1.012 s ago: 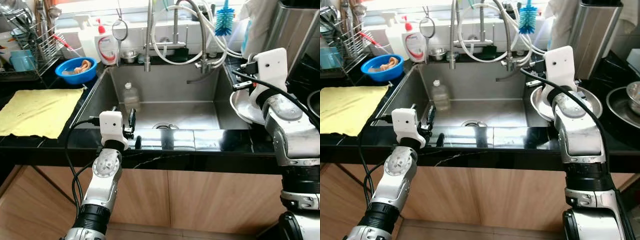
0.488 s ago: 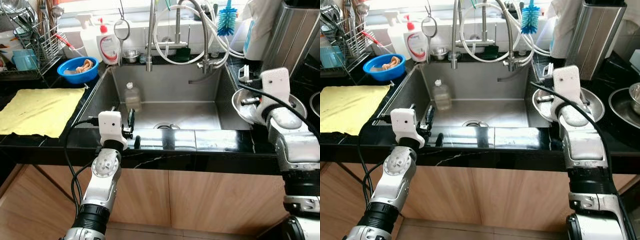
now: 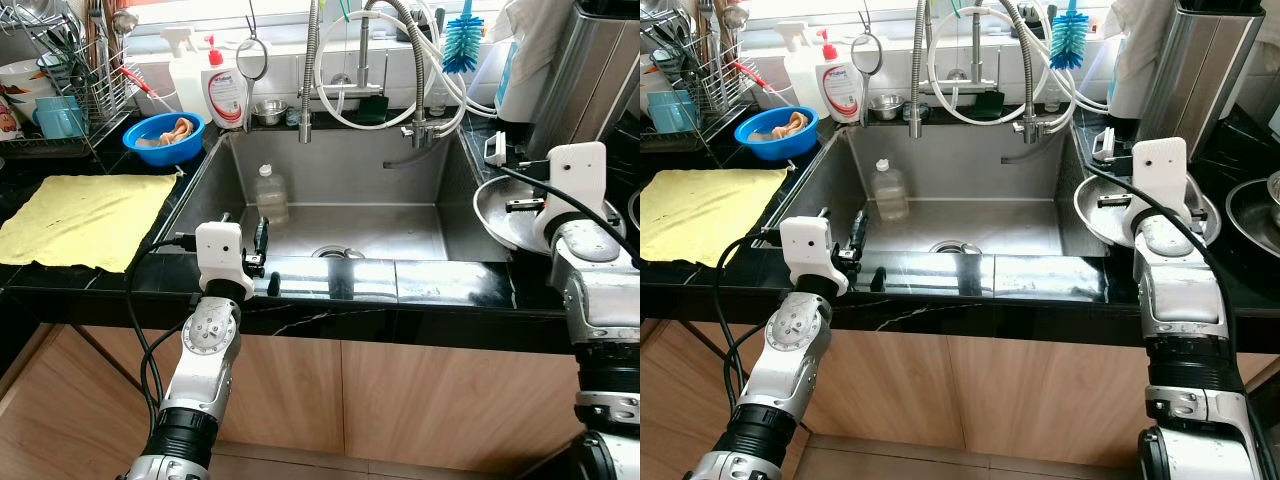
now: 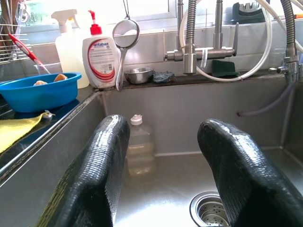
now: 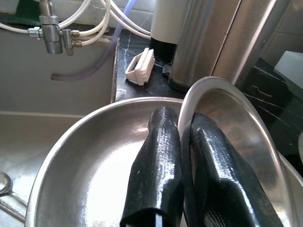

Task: Kitchen organization

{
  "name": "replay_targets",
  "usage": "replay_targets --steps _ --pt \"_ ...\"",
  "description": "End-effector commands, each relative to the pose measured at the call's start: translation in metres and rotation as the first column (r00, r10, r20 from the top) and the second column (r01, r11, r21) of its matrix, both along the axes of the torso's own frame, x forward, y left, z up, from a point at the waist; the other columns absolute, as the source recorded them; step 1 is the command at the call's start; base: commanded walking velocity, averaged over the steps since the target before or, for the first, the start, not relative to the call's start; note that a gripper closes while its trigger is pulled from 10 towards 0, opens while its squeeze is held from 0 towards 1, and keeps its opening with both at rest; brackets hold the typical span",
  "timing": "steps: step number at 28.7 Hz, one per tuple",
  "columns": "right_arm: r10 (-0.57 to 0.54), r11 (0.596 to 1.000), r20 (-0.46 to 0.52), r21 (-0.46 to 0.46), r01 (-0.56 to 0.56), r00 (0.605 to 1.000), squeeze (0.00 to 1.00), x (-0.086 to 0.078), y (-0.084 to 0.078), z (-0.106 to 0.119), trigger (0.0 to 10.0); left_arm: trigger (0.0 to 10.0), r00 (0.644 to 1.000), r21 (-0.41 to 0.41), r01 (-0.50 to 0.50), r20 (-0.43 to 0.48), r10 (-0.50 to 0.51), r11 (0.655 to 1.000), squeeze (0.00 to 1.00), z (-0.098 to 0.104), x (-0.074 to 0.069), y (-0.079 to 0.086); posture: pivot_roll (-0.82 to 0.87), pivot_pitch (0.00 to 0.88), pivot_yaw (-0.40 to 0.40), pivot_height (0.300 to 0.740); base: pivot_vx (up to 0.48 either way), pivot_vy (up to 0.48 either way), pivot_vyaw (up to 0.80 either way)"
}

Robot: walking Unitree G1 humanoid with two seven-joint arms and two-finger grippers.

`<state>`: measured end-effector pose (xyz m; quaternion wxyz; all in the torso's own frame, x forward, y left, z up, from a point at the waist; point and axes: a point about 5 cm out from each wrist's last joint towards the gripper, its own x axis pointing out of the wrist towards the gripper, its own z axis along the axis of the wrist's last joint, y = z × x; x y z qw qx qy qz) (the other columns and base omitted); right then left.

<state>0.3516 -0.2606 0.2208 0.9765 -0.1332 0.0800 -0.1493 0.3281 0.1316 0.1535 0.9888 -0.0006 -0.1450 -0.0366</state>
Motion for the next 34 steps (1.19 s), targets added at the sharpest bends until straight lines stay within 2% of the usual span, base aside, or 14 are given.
replay_targets --steps 1,6,8,10,11,17,18,23,26,27,28,31,33,34 --pt "-0.036 0.999 -0.04 0.011 0.037 0.999 0.0 -0.002 -0.007 -0.008 10.0 10.0 1.0 0.009 -0.004 0.006 0.004 1.0 0.0 0.003 0.002 0.002 -0.14 0.0 0.092 0.74 0.0 0.0 0.0" --pt "-0.038 0.999 -0.027 0.011 0.038 0.999 0.0 -0.001 -0.005 -0.006 10.0 10.0 1.0 0.01 -0.006 0.003 0.005 1.0 0.0 0.003 0.001 0.003 -0.14 0.0 0.093 0.74 0.0 0.0 0.0" --pt "-0.028 0.999 0.085 0.036 0.025 0.996 0.0 0.001 -0.001 0.007 10.0 10.0 1.0 0.013 -0.007 0.002 0.007 1.0 0.0 0.002 0.002 0.003 -0.14 0.0 0.091 0.74 0.0 0.0 0.0" --pt "-0.02 0.998 0.133 0.054 0.013 0.991 0.0 0.002 0.003 0.013 10.0 10.0 1.0 0.012 -0.007 0.002 0.007 1.0 0.0 0.002 0.002 0.003 -0.14 0.0 0.091 0.74 0.0 0.0 0.0" --pt "0.012 0.998 0.2 0.061 -0.025 0.98 0.0 0.004 0.009 0.022 10.0 10.0 1.0 0.012 -0.007 0.002 0.006 1.0 0.0 0.002 0.002 0.002 -0.14 0.0 0.092 0.74 0.0 0.0 0.0" --pt "0.125 0.989 0.322 0.04 -0.145 0.938 0.0 0.004 0.027 0.04 10.0 10.0 1.0 0.011 -0.009 0.003 0.009 1.0 0.0 0.002 0.002 0.003 -0.14 0.0 0.092 0.74 0.0 0.0 0.0" --pt "0.156 0.983 0.356 0.034 -0.179 0.921 0.0 0.004 0.032 0.043 10.0 10.0 1.0 0.011 -0.012 0.004 0.011 1.0 0.0 0.003 0.002 0.003 -0.14 0.0 0.09 0.74 0.0 0.0 0.0" --pt "0.252 0.963 0.397 -0.011 -0.271 0.883 0.0 0.004 0.05 0.048 10.0 10.0 1.0 0.005 -0.025 0.01 0.025 1.0 0.0 0.004 0.002 0.005 -0.14 0.0 0.087 0.74 0.0 0.0 0.0" --pt "0.329 0.933 0.415 -0.007 -0.359 0.848 0.0 0.005 0.062 0.049 10.0 10.0 0.999 -0.002 -0.033 0.017 0.033 0.999 0.0 0.006 0.001 0.006 -0.14 0.0 0.087 0.74 0.0 0.0 0.0" --pt "0.379 0.909 0.418 -0.002 -0.416 0.826 0.0 0.005 0.069 0.049 10.0 10.0 0.999 -0.003 -0.033 0.019 0.033 0.999 0.0 0.006 0.001 0.006 -0.14 0.0 0.087 0.74 0.0 0.0 0.0" --pt "0.481 0.854 0.403 -0.016 -0.52 0.778 0.0 0.005 0.084 0.046 10.0 10.0 0.999 -0.003 -0.032 0.022 0.032 0.999 0.0 0.006 0.001 0.005 -0.14 0.0 0.085 0.74 0.0 0.0 0.0" --pt "0.547 0.818 0.359 -0.041 -0.573 0.756 0.0 0.006 0.094 0.04 10.0 10.0 0.999 -0.003 -0.031 0.026 0.031 1.0 0.0 0.007 0.001 0.004 -0.14 0.0 0.084 0.74 0.0 0.0 0.0" --pt "0.59 0.781 0.353 -0.023 -0.624 0.726 0.0 0.006 0.1 0.036 10.0 10.0 0.999 -0.007 -0.033 0.032 0.033 0.999 0.0 0.008 0.001 0.004 -0.14 0.0 0.077 0.74 0.0 0.0 0.0" --pt "0.609 0.753 0.357 0.019 -0.658 0.708 0.0 0.007 0.105 0.032 10.0 10.0 0.999 -0.009 -0.035 0.036 0.036 0.999 0.0 0.009 0.001 0.004 -0.14 0.0 0.076 0.74 0.0 0.0 0.0"
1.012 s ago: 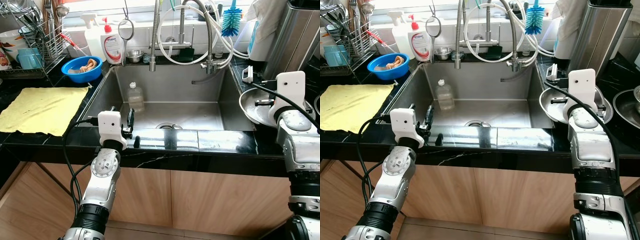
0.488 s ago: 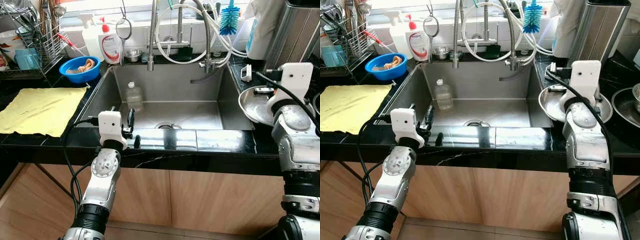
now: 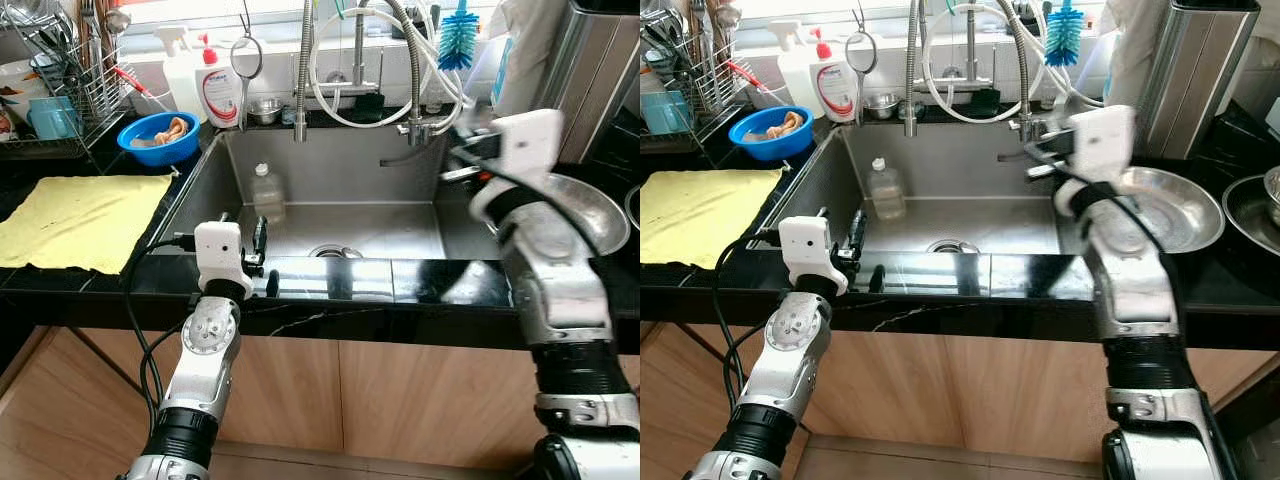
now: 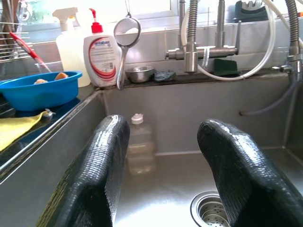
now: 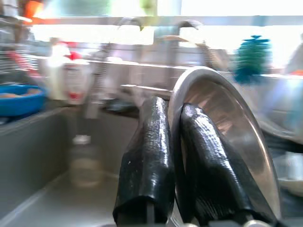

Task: Kitchen organization

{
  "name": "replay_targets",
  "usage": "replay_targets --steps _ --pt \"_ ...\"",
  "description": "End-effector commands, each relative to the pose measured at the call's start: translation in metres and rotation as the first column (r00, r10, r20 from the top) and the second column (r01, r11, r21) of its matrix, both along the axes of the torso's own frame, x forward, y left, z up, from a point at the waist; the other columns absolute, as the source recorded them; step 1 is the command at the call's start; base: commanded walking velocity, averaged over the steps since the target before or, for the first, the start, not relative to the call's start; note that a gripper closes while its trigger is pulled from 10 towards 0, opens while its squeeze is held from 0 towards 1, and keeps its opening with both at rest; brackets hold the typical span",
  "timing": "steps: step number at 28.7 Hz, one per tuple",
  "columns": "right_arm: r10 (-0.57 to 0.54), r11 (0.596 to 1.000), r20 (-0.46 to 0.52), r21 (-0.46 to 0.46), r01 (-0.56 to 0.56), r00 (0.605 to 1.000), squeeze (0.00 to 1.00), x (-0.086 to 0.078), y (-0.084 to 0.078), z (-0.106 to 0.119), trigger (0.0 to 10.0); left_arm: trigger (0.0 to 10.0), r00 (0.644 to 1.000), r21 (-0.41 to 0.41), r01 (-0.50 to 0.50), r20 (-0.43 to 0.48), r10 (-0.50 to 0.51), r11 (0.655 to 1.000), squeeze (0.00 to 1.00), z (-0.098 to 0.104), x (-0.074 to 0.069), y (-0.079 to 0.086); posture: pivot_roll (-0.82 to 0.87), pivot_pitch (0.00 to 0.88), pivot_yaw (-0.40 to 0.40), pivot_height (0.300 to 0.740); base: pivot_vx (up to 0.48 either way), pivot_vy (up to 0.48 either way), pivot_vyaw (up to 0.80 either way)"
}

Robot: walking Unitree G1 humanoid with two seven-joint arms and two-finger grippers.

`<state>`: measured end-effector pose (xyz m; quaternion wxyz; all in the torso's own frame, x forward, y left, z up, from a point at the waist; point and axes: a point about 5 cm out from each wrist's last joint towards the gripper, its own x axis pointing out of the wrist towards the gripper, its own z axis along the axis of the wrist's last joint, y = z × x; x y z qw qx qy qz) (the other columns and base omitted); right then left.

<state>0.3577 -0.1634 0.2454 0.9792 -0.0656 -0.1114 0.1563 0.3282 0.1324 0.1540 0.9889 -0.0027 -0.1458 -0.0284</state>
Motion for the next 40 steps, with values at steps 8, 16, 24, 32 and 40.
replay_targets --steps 8,16,24,32,40 --pt "0.089 0.996 -0.132 0.026 -0.087 0.987 0.0 0.017 0.016 -0.026 10.0 10.0 0.999 -0.002 -0.023 0.037 0.023 1.0 0.0 0.008 -0.001 0.004 -0.13 0.0 0.072 0.74 0.0 0.0 0.0" --pt "0.137 0.99 -0.209 0.041 -0.132 0.968 0.0 0.025 0.027 -0.049 10.0 10.0 0.999 0.0 -0.016 0.04 0.016 1.0 0.0 0.009 -0.002 0.003 -0.12 0.0 0.072 0.74 0.0 0.0 0.0" --pt "0.111 0.994 -0.225 0.006 -0.113 0.968 0.0 0.033 0.026 -0.055 10.0 10.0 0.999 0.001 -0.003 0.037 0.003 1.0 0.0 0.009 -0.001 0.0 -0.12 0.0 0.075 0.74 0.0 0.0 0.0" --pt "0.056 0.998 -0.268 -0.009 -0.06 0.962 0.0 0.039 0.022 -0.061 10.0 10.0 0.999 -0.005 -0.011 0.035 0.011 1.0 0.0 0.01 -0.001 0.001 -0.12 0.0 0.068 0.74 0.0 0.0 0.0" --pt "0.035 0.998 -0.286 -0.036 -0.047 0.958 0.31 0.043 0.023 -0.062 10.0 10.0 0.999 -0.008 -0.019 0.029 0.019 1.0 0.0 0.008 -0.002 0.001 -0.11 0.0 0.064 0.74 0.0 0.0 0.0"
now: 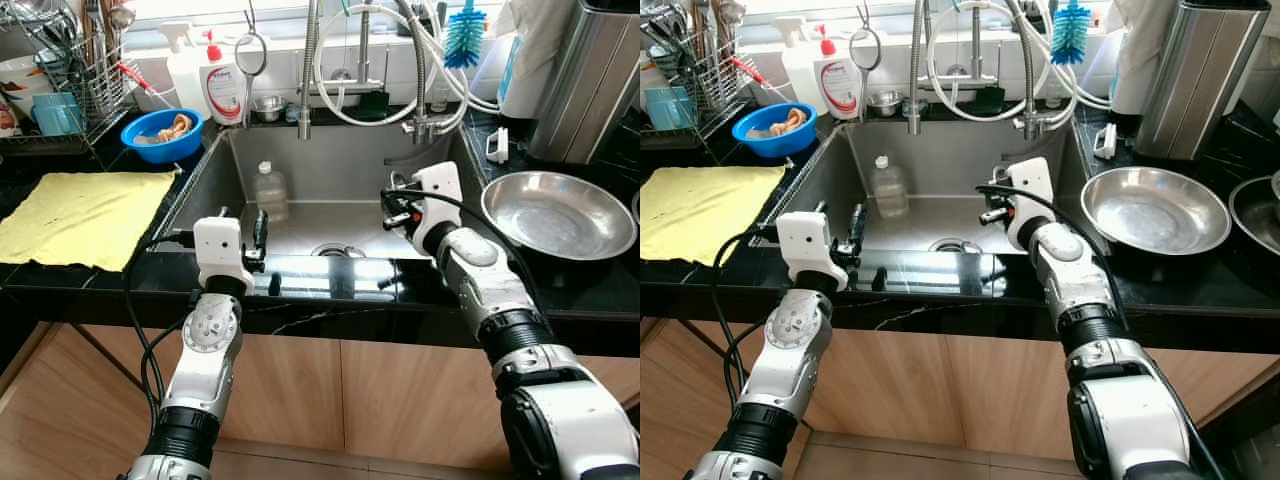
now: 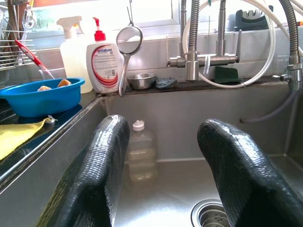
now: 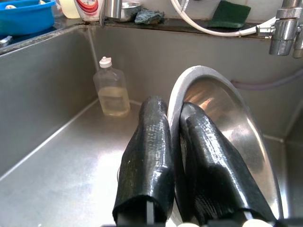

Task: Kitchen organization

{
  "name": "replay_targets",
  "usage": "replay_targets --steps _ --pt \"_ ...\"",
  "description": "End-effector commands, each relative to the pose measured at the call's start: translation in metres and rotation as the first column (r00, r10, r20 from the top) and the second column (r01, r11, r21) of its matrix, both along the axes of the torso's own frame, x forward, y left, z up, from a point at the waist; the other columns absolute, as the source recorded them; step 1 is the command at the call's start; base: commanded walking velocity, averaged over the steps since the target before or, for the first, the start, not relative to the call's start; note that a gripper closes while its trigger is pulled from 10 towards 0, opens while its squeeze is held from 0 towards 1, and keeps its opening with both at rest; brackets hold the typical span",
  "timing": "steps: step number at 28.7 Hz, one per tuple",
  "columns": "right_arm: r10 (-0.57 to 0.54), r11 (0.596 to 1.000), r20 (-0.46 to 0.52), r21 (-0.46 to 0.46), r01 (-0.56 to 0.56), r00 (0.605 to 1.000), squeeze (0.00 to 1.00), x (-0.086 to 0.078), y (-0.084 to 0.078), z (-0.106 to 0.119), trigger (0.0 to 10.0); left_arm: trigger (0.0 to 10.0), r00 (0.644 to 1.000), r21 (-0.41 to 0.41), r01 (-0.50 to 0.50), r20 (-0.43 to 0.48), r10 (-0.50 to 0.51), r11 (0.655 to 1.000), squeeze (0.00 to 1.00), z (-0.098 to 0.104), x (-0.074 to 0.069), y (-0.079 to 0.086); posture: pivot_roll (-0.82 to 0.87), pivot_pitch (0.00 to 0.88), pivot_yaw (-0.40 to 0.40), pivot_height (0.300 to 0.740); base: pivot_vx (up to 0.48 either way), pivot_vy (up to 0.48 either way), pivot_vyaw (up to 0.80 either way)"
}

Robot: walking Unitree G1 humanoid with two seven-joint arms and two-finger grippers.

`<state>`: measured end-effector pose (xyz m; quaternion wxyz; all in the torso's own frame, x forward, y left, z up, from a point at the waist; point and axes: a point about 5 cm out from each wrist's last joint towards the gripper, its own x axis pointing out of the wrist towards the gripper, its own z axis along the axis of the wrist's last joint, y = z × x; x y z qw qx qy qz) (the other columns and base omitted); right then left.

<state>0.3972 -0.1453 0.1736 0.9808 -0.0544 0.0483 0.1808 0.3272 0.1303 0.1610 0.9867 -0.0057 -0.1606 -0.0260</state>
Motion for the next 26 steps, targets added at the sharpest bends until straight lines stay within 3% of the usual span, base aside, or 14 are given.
replay_targets --steps 1,2,3,9,11,12,13,20,24,26 --pt "0.014 1.0 0.031 -0.003 -0.014 0.999 0.54 0.004 0.005 0.01 10.0 10.0 1.0 -0.001 -0.016 -0.001 0.016 1.0 0.0 0.001 -0.001 0.004 -0.11 0.0 0.064 0.74 0.0 0.0 0.0" --pt "0.015 1.0 0.033 -0.005 -0.015 0.999 0.65 0.004 0.006 0.01 10.0 10.0 1.0 -0.002 -0.017 -0.002 0.017 1.0 0.0 0.001 -0.001 0.004 -0.11 0.0 0.064 0.74 0.0 0.0 0.0" --pt "0.021 1.0 0.034 -0.003 -0.021 0.999 0.85 0.004 0.007 0.011 10.0 10.0 1.0 -0.001 -0.018 -0.002 0.018 1.0 0.0 0.001 -0.001 0.004 -0.11 0.0 0.064 0.74 0.0 0.0 0.0" --pt "0.036 0.999 0.045 -0.003 -0.036 0.998 0.84 0.004 0.01 0.011 10.0 10.0 1.0 -0.003 -0.02 -0.005 0.02 1.0 0.0 0.0 -0.001 0.004 -0.11 0.0 0.063 0.74 0.0 0.0 0.0" --pt "0.035 0.999 0.054 -0.002 -0.035 0.998 0.77 0.004 0.01 0.012 10.0 10.0 1.0 -0.003 -0.021 -0.005 0.021 1.0 0.0 0.0 -0.002 0.004 -0.11 0.0 0.061 0.74 0.0 0.0 0.0" --pt "0.036 0.999 0.06 -0.002 -0.036 0.998 0.62 0.004 0.011 0.013 10.0 10.0 1.0 -0.003 -0.021 -0.006 0.021 1.0 0.0 0.0 -0.002 0.004 -0.11 0.0 0.061 0.74 0.0 0.0 0.0" --pt "0.036 0.999 0.062 -0.003 -0.036 0.997 0.0 0.004 0.011 0.013 10.0 10.0 1.0 -0.004 -0.022 -0.006 0.022 1.0 0.0 0.0 -0.002 0.004 -0.11 0.0 0.061 0.74 0.0 0.0 0.0" --pt "0.018 1.0 0.071 -0.008 -0.018 0.997 0.0 0.003 0.009 0.012 10.0 10.0 1.0 -0.004 -0.021 -0.008 0.021 1.0 0.0 -0.001 -0.002 0.004 -0.12 0.0 0.063 0.74 0.0 0.0 0.0" --pt "0.007 1.0 0.115 -0.028 -0.004 0.993 0.0 0.003 0.008 0.02 10.0 10.0 1.0 -0.004 -0.021 -0.008 0.021 1.0 0.0 -0.001 -0.002 0.004 -0.12 0.0 0.062 0.74 0.0 0.0 0.0" --pt "-0.018 0.998 0.184 -0.057 0.029 0.983 0.0 0.003 0.006 0.033 10.0 10.0 1.0 -0.002 -0.021 -0.008 0.021 1.0 0.0 -0.001 -0.002 0.004 -0.12 0.0 0.062 0.74 0.0 0.0 0.0"
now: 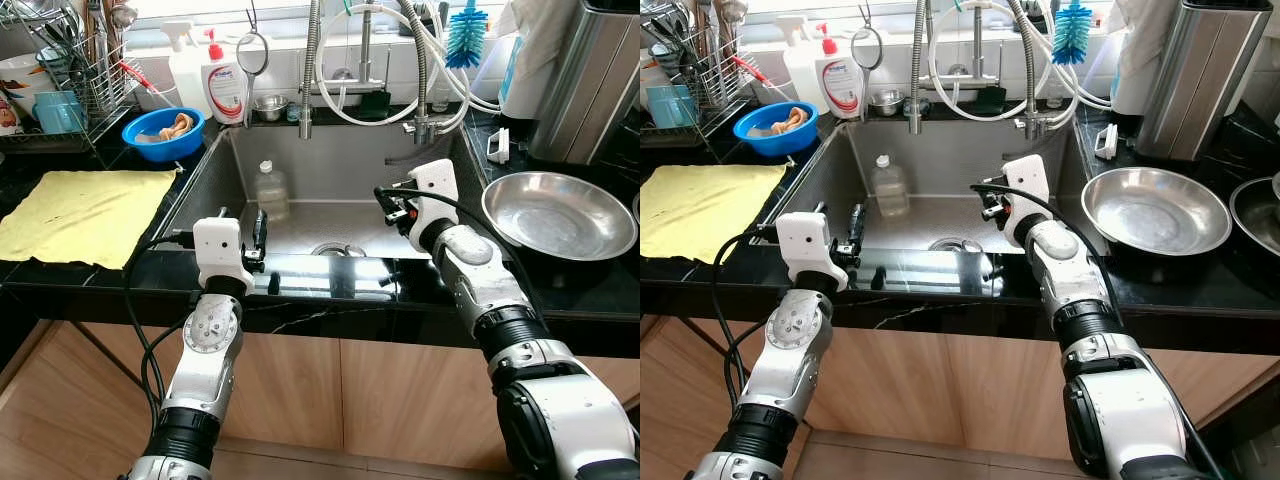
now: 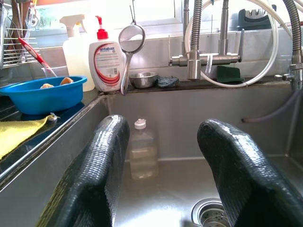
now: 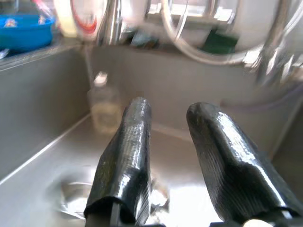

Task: Kitchen organization

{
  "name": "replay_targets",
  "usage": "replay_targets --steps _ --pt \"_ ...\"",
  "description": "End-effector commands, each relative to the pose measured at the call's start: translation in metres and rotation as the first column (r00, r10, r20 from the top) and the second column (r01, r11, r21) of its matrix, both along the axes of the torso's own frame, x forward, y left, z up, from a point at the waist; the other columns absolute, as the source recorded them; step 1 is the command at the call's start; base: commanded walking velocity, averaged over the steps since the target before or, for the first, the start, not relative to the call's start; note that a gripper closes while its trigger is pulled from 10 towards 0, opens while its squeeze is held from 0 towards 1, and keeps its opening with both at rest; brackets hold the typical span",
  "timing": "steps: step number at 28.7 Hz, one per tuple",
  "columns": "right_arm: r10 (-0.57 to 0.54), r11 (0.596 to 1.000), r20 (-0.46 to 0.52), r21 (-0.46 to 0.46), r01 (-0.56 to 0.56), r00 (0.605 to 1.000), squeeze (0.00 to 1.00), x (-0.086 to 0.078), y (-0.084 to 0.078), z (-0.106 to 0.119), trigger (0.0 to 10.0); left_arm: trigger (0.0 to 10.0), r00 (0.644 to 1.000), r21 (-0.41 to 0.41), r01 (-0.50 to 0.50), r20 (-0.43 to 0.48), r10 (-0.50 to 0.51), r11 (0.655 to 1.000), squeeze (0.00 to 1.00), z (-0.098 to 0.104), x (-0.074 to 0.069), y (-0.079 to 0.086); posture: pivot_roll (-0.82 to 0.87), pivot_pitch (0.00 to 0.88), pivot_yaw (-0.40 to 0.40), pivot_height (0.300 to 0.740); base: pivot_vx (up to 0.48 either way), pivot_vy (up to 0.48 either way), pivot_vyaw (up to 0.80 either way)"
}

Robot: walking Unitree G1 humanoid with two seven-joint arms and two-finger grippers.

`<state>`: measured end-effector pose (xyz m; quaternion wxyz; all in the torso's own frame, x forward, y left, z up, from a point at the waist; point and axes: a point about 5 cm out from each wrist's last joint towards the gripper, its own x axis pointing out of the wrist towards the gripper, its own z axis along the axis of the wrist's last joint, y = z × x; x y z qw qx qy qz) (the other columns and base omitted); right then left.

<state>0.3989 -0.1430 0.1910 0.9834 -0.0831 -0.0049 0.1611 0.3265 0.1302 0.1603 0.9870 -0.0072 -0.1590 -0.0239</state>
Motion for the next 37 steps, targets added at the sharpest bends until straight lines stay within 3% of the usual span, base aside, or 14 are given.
replay_targets --steps 1,4,7,16,17,19,30,31,32,37 --pt "-0.011 0.999 0.108 -0.03 0.015 0.994 0.0 0.0 0.001 0.024 10.0 10.0 1.0 0.002 -0.017 -0.005 0.017 1.0 0.0 0.0 -0.002 0.004 -0.12 0.0 0.063 0.74 0.0 0.0 0.0" --pt "-0.072 0.997 0.173 -0.002 0.073 0.982 0.0 -0.004 -0.006 0.039 10.0 10.0 1.0 0.002 -0.017 -0.005 0.017 1.0 0.0 0.0 -0.002 0.004 -0.12 0.0 0.063 0.74 0.0 0.0 0.0" --pt "-0.221 0.975 0.234 0.032 0.22 0.947 0.0 -0.018 -0.032 0.055 10.0 10.0 1.0 0.003 -0.013 -0.007 0.013 1.0 0.0 -0.001 -0.002 0.004 -0.13 0.0 0.065 0.74 0.0 0.0 0.0" --pt "-0.323 0.946 0.207 0.051 0.319 0.924 0.0 -0.034 -0.056 0.051 10.0 10.0 1.0 0.003 -0.004 -0.011 0.005 1.0 0.0 -0.002 -0.001 0.002 -0.15 0.0 0.068 0.74 0.0 0.0 0.0" --pt "-0.343 0.939 0.176 0.057 0.338 0.923 1.0 -0.034 -0.059 0.048 10.0 10.0 1.0 0.004 0.0 -0.012 0.0 1.0 0.0 -0.002 -0.001 0.002 -0.15 0.0 0.071 0.74 0.0 0.0 0.0" --pt "-0.388 0.921 0.127 0.072 0.382 0.913 1.0 -0.036 -0.064 0.048 10.0 10.0 1.0 0.006 0.006 -0.014 -0.006 1.0 0.0 -0.002 0.0 0.001 -0.15 0.0 0.071 0.74 0.0 0.0 0.0" --pt "-0.424 0.906 -0.037 0.0 0.424 0.905 1.0 -0.027 -0.059 0.035 10.0 10.0 1.0 0.015 0.012 -0.013 -0.012 1.0 0.0 -0.002 -0.001 0.002 -0.13 0.0 0.06 0.74 0.0 0.0 0.0" --pt "-0.426 0.904 -0.047 -0.015 0.426 0.903 0.1 -0.026 -0.059 0.034 10.0 10.0 1.0 0.016 0.014 -0.014 -0.014 1.0 0.0 -0.003 -0.001 0.002 -0.13 0.0 0.061 0.74 0.0 0.0 0.0" --pt "-0.42 0.907 -0.077 -0.033 0.419 0.904 0.0 -0.026 -0.057 0.03 10.0 10.0 1.0 0.017 0.019 -0.015 -0.019 1.0 0.0 -0.003 -0.001 0.002 -0.13 0.0 0.061 0.74 0.0 0.0 0.0" --pt "-0.439 0.898 -0.144 -0.031 0.439 0.887 0.0 -0.025 -0.057 0.022 10.0 10.0 1.0 0.019 0.027 -0.016 -0.027 0.999 0.0 -0.003 -0.001 0.0 -0.13 0.0 0.061 0.74 0.0 0.0 0.0"
